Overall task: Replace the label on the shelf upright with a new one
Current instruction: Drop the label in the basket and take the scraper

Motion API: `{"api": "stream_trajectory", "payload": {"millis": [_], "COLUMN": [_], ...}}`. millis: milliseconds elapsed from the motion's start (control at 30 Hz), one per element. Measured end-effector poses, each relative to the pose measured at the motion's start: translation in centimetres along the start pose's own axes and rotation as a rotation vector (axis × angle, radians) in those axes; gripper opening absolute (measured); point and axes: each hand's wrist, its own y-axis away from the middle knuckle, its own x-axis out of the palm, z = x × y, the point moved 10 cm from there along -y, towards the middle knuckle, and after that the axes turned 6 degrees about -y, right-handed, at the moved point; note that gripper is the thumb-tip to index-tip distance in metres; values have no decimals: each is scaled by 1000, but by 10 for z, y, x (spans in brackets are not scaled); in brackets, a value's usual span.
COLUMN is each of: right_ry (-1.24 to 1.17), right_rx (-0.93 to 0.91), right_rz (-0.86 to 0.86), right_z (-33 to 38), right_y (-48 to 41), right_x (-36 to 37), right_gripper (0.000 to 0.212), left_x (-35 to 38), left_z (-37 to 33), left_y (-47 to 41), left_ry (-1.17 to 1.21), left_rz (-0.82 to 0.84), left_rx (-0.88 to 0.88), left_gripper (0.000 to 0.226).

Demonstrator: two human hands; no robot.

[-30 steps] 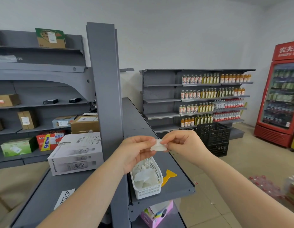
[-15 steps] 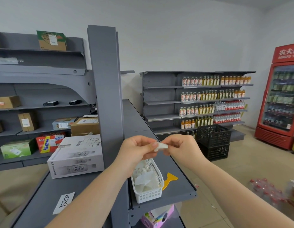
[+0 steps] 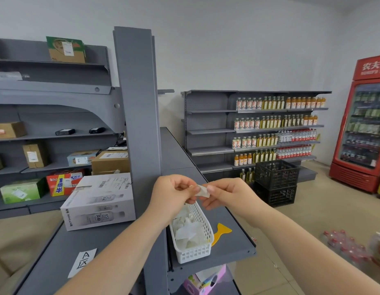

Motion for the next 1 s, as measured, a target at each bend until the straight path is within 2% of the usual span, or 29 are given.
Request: {"api": "stream_trajectory", "payload": {"millis": [233,333,433,567,633,733,1000], "right_ry": [103,207,372,574,590,633,797], "right_rx": [34,50,88,173,235,294,247], "right_rz": [-120,-179,-241,-203,-191,-159,-41], "right_z": [-24,-42,-67,-117,-142,-167,-175], "right_y": [-15,-22,-33,-45,-49,-56,-55], "right_x": [-2,-10,-21,-5,6,19,28], "right_gripper": [8,5,12,14,15,4,18], "left_x": [8,14,15,12,11,11,36], "left_z": [14,32,43,49,53,59,77], "left_y": [5,11,17,27,30,32,35], "left_ry": [-46,-44,-57,-80,-130,-181,-192], "left_rz": [35,129,180,196,195,183,194], "left_rx": [-12,-94,-151,-155,-142,-137,-218], "left_gripper": [7,22,37,27,26,26,32]}}
